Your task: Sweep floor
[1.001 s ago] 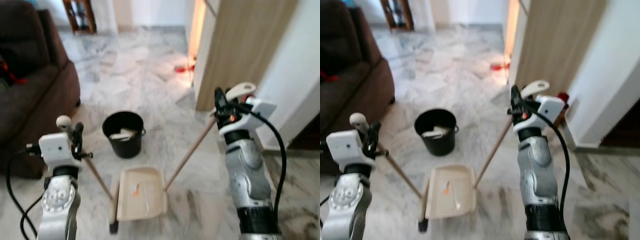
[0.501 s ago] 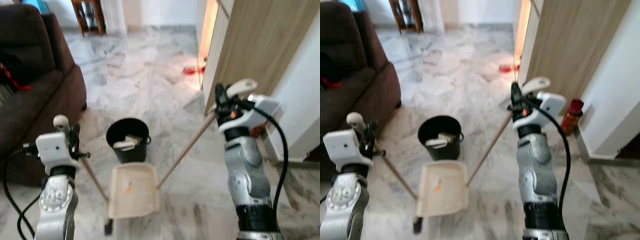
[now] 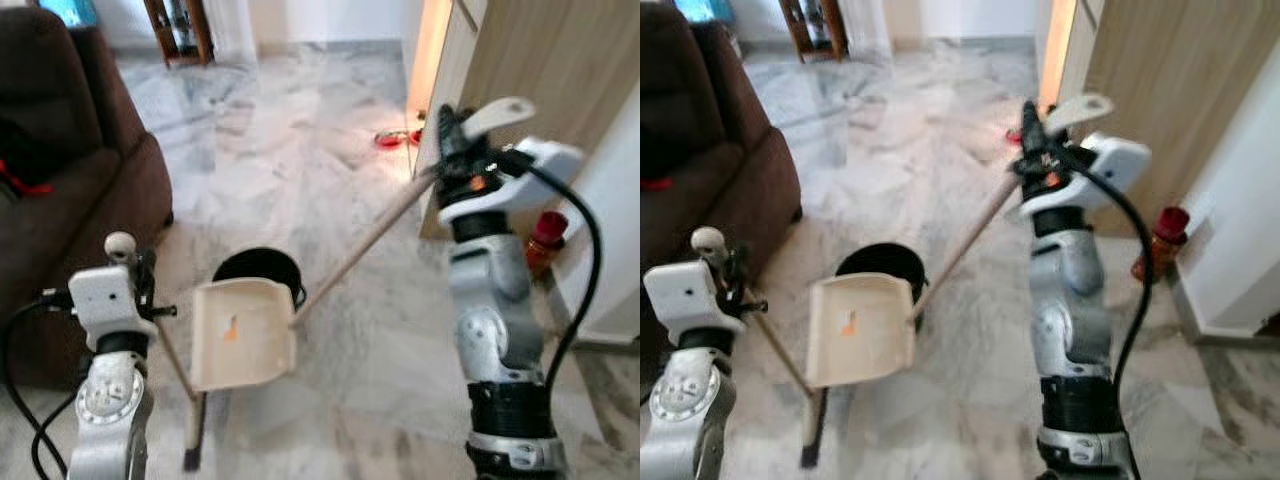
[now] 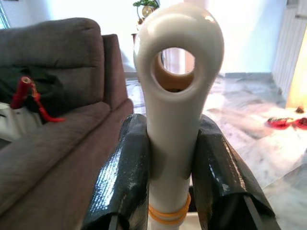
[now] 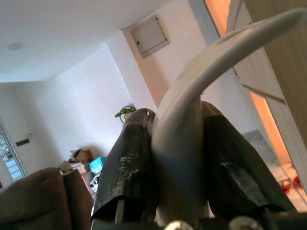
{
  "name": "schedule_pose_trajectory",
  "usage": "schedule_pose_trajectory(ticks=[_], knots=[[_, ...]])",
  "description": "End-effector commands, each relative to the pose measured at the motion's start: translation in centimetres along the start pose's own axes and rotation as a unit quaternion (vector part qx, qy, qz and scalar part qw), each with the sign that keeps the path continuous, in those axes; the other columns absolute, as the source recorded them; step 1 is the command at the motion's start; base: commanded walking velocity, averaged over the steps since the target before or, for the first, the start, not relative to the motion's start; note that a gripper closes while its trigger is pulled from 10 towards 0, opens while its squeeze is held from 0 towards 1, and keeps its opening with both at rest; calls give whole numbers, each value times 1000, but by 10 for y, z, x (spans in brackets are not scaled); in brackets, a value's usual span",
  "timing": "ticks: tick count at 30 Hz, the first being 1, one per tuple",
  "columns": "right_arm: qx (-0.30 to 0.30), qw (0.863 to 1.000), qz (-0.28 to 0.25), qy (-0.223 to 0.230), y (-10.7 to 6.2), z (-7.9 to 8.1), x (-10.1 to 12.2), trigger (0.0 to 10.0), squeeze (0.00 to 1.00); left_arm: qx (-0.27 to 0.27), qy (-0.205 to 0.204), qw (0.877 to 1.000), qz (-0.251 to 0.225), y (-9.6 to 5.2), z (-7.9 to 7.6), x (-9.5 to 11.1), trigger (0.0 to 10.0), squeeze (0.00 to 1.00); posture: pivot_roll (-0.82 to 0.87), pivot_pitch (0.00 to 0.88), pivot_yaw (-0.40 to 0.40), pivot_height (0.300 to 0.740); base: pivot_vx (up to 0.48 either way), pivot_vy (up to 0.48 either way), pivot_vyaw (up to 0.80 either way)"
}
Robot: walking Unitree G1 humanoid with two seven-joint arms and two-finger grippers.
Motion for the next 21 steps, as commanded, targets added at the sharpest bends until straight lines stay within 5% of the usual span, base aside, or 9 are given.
schedule_pose_trajectory(ticks=[1,13,21], knots=[[25,998,-39,29,8,21,20,10000,0,6,10,1000,-21,1,6,11,10000,0,46,83,34,740,401,0,0],[28,998,-46,36,10,22,26,10000,0,5,5,1000,-21,-3,5,11,10000,0,46,83,32,740,370,0,0],[28,998,-44,38,10,22,24,10000,0,0,5,1000,-21,-9,5,11,10000,0,52,85,33,740,0,0,0]])
Point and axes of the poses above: a point about 5 cm out from each wrist's last joint towards the gripper, its own y axis pointing out of the wrist towards the gripper, its own x axis along the axis of the wrist's last joint, z = x × y, the point moved 6 cm from there along y, pointing out of the wrist towards the gripper, and after that the axes turned 1 degree about y, right-handed, at the moved point
